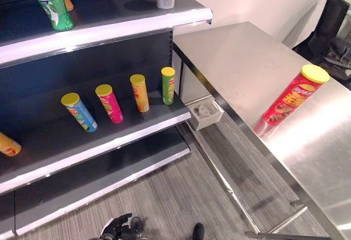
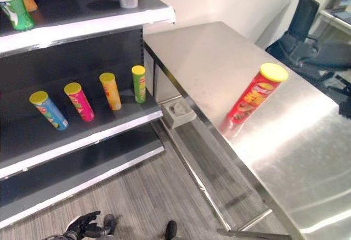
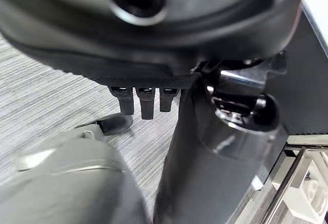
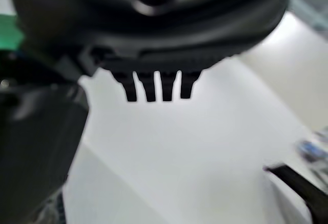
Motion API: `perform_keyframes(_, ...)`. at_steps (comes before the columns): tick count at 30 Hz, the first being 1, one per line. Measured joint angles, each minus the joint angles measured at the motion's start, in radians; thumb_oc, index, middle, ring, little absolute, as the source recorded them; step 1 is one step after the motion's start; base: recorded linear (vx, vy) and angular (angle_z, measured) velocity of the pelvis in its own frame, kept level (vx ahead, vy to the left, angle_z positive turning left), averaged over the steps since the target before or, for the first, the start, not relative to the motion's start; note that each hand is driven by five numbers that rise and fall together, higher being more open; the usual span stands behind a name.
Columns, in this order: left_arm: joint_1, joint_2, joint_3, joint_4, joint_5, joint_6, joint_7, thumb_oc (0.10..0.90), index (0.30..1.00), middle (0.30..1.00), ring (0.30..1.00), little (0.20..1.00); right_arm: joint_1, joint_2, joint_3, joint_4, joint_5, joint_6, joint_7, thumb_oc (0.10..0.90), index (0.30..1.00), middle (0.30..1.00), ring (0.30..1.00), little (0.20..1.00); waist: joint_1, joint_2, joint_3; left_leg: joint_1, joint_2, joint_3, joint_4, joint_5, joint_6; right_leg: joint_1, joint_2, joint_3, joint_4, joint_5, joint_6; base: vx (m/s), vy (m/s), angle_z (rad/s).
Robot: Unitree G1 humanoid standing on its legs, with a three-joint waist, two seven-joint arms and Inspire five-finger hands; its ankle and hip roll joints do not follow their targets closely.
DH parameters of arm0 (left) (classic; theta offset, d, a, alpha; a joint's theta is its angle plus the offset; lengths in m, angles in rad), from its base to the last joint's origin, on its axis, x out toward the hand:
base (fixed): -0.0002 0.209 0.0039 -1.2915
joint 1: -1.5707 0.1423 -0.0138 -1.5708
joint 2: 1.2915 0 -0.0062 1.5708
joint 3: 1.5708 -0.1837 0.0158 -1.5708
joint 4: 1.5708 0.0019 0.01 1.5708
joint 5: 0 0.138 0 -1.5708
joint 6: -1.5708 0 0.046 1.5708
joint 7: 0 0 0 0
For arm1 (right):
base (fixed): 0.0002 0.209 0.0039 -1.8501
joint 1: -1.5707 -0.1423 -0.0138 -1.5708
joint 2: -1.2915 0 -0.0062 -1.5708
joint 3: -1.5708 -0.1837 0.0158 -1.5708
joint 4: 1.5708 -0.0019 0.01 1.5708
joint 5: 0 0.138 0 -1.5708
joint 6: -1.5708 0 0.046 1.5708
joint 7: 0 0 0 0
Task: Put the goods on the table back onto the shelves and tidy them up.
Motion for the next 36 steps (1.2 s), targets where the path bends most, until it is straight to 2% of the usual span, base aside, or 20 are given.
perform_keyframes(3,0.005,0.019,0.007,0.003,0.002,-0.002,0.003,0.800,0.900,0.900,0.900,0.900,-0.005,0.008,0.014,0.014,0.002,0.012,0.008,0.800,0.900,0.900,0.900,0.900,-0.032,-0.017,-0.009,0.048,-0.085,0.044,-0.046,0.012,0.049,0.008,-0.078,0.028,0.008,0.034,0.056,0.06,0.168,-0.26)
perform_keyframes(6,0.007,0.045,0.060,0.021,0.002,-0.001,0.020,0.800,0.900,0.900,0.900,0.900,-0.016,0.011,0.088,0.045,-0.001,0.031,0.026,0.800,0.900,0.900,0.900,0.900,-0.020,-0.032,-0.015,0.077,-0.107,0.088,-0.045,0.000,0.072,0.010,-0.101,0.036,0.007,0.044,0.069,0.03,0.079,-0.34)
perform_keyframes(11,0.009,0.052,0.076,0.023,0.003,-0.001,0.019,0.800,0.900,0.900,0.900,0.900,-0.016,0.011,0.146,0.109,-0.028,0.055,0.065,0.800,0.900,0.900,0.900,0.900,0.022,-0.039,-0.011,0.101,-0.087,0.094,-0.046,-0.010,0.063,0.028,-0.082,0.032,0.008,0.043,0.069,0.04,0.027,-0.06)
perform_keyframes(15,0.033,0.043,0.046,0.027,0.003,0.000,0.014,0.800,0.900,0.900,0.900,0.900,-0.017,0.011,0.147,0.139,-0.048,0.061,0.066,0.800,0.900,0.900,0.900,0.900,0.024,-0.064,0.000,0.107,-0.081,0.091,-0.047,-0.011,0.060,0.039,-0.077,0.030,0.007,0.023,0.069,0.02,-0.016,0.03)
perform_keyframes(17,0.048,0.042,0.041,0.031,0.003,0.000,0.014,0.800,0.900,0.900,0.900,0.900,-0.017,0.011,0.147,0.175,-0.050,0.063,0.066,0.800,0.900,0.900,0.900,0.900,0.026,-0.066,-0.002,0.106,-0.072,0.087,-0.051,-0.012,0.059,0.041,-0.069,0.030,0.006,0.018,0.072,0.04,-0.058,0.03)
perform_keyframes(25,0.059,0.037,0.041,0.030,0.002,0.000,0.013,0.800,0.900,0.900,0.900,0.900,-0.017,0.019,0.186,0.251,-0.039,0.088,0.089,0.800,0.900,0.900,0.900,0.900,0.026,-0.044,-0.014,0.091,-0.057,0.064,-0.047,-0.006,0.054,0.039,-0.052,0.021,0.000,0.014,0.068,0.02,-0.037,0.06)
perform_keyframes(26,0.061,0.034,0.041,0.030,0.002,0.000,0.013,0.800,0.900,0.900,0.900,0.900,-0.019,0.056,0.187,0.252,-0.023,0.089,0.096,0.800,0.900,0.900,0.900,0.900,0.024,-0.040,-0.019,0.091,-0.055,0.057,-0.046,0.004,0.043,0.041,-0.049,0.010,0.001,0.017,0.065,0.01,-0.031,0.11)
perform_keyframes(29,0.064,0.028,0.044,0.029,0.002,0.000,0.013,0.800,0.900,0.900,0.900,0.900,-0.029,0.088,0.211,0.253,-0.002,0.091,0.108,0.800,0.900,0.900,0.900,0.900,0.028,-0.029,-0.025,0.084,-0.053,0.045,-0.046,0.005,0.042,0.043,-0.046,-0.005,0.007,0.016,0.063,0.01,-0.023,0.12)
perform_keyframes(33,0.063,0.025,0.051,0.029,0.002,0.001,0.013,0.800,0.900,0.900,0.900,0.900,-0.058,0.147,0.226,0.280,0.011,0.092,0.107,0.800,0.900,0.900,0.900,0.900,0.046,-0.028,-0.026,0.084,-0.051,0.040,-0.046,0.005,0.041,0.047,-0.044,-0.010,0.007,0.014,0.061,0.01,-0.011,0.05)
perform_keyframes(36,0.071,0.025,0.051,0.028,0.002,0.001,0.014,0.800,0.900,0.900,0.900,0.900,-0.069,0.151,0.242,0.290,0.027,0.107,0.106,0.800,0.900,0.900,0.900,0.900,0.051,-0.022,-0.029,0.078,-0.051,0.027,-0.047,0.006,0.041,0.055,-0.044,-0.029,0.007,0.008,0.057,0.02,-0.013,0.18)
